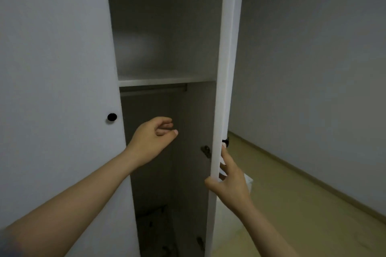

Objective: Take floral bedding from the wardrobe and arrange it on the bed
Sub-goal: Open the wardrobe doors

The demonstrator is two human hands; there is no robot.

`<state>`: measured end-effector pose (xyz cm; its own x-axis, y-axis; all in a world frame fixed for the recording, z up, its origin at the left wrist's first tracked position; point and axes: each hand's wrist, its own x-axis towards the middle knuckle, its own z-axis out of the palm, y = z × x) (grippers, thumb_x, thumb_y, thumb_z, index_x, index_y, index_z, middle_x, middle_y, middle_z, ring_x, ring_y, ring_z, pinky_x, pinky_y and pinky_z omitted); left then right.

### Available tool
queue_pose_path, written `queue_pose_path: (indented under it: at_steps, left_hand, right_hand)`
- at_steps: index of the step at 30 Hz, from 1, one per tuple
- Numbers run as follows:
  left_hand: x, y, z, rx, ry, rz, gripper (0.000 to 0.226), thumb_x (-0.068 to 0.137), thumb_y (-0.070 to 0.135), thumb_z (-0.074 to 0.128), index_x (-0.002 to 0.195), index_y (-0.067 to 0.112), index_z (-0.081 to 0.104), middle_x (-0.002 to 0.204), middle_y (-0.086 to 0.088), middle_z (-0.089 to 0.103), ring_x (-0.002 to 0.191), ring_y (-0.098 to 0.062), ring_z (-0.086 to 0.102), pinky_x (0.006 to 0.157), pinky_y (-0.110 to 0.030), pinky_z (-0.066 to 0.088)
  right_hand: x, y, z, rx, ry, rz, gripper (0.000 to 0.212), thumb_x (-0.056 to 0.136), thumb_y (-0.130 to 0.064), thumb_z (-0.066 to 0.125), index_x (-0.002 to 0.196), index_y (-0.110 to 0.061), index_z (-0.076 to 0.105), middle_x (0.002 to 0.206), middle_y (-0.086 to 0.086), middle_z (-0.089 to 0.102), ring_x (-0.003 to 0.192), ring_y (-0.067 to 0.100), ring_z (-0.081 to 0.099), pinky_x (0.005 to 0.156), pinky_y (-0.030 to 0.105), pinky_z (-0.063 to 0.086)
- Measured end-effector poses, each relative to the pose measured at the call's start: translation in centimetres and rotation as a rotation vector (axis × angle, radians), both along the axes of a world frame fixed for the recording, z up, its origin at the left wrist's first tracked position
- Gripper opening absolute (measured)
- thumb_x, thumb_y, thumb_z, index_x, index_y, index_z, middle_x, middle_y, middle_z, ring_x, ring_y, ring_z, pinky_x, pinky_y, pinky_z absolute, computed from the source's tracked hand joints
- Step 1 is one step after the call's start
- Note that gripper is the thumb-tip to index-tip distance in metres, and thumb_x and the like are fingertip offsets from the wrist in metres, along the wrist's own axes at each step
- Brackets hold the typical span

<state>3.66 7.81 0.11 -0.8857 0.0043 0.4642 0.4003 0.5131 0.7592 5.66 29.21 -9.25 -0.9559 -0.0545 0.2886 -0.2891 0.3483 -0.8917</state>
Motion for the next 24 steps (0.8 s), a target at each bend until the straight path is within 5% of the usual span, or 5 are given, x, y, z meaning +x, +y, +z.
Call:
queue_pose_path:
  at_steps: [4,8,13,19,24]
  left_hand:
    - [-1.1,3.2,-0.5,0.006,-0.003,-0.052,0.04,0.081,0.023,0.067,0.12,0.016,0.057,0.113,0.002,0.065,0.096,-0.004,0.063,0.08,-0.016,0.047]
    - [-1.9,6.2,-1.3,-0.014,-0.011,-0.097,0.037,0.08,0.02,0.068,0.115,0.015,0.059,0.111,-0.001,0.066,0.093,-0.006,0.065,0.088,-0.026,0.05]
    - [-2.4,9.4,-2.0,-0.041,-0.018,-0.131,0.039,0.08,0.018,0.068,0.117,0.013,0.057,0.11,-0.001,0.065,0.094,-0.01,0.065,0.079,-0.015,0.045]
    - [-3.1,12.8,-2.6,-0.038,-0.039,-0.176,0.051,0.07,0.029,0.069,0.115,0.011,0.058,0.11,-0.005,0.066,0.093,-0.016,0.066,0.077,-0.016,0.045]
    - [-3.7,15.0,-2.8,-0.064,-0.034,-0.203,0.044,0.074,0.023,0.072,0.114,0.009,0.058,0.109,-0.008,0.066,0.094,-0.02,0.066,0.08,-0.019,0.048]
  right_hand:
    - [0.8,3.8,0.5,-0.011,0.029,0.005,0.075,0.073,-0.007,0.063,0.134,-0.045,0.04,0.12,-0.02,0.061,0.108,0.008,0.061,0.088,0.028,0.055]
    - [1.4,7.3,1.1,0.023,0.07,-0.088,0.055,0.074,0.0,0.06,0.105,-0.044,0.055,0.09,-0.017,0.069,0.077,0.002,0.065,0.062,0.016,0.051]
    - [0.2,12.0,0.5,0.039,0.09,-0.254,0.036,0.075,-0.001,0.061,0.099,-0.027,0.06,0.086,-0.012,0.067,0.069,0.0,0.062,0.057,0.01,0.048]
    - [-2.6,17.8,-0.2,0.061,0.098,-0.521,0.013,0.077,-0.003,0.062,0.08,-0.015,0.058,0.06,-0.007,0.052,0.055,0.01,0.048,0.048,0.013,0.037]
    - [-4.6,21.1,-1.2,0.097,0.064,-0.646,0.012,0.079,-0.015,0.067,0.089,-0.008,0.065,0.07,0.008,0.063,0.066,0.024,0.058,0.056,0.03,0.04]
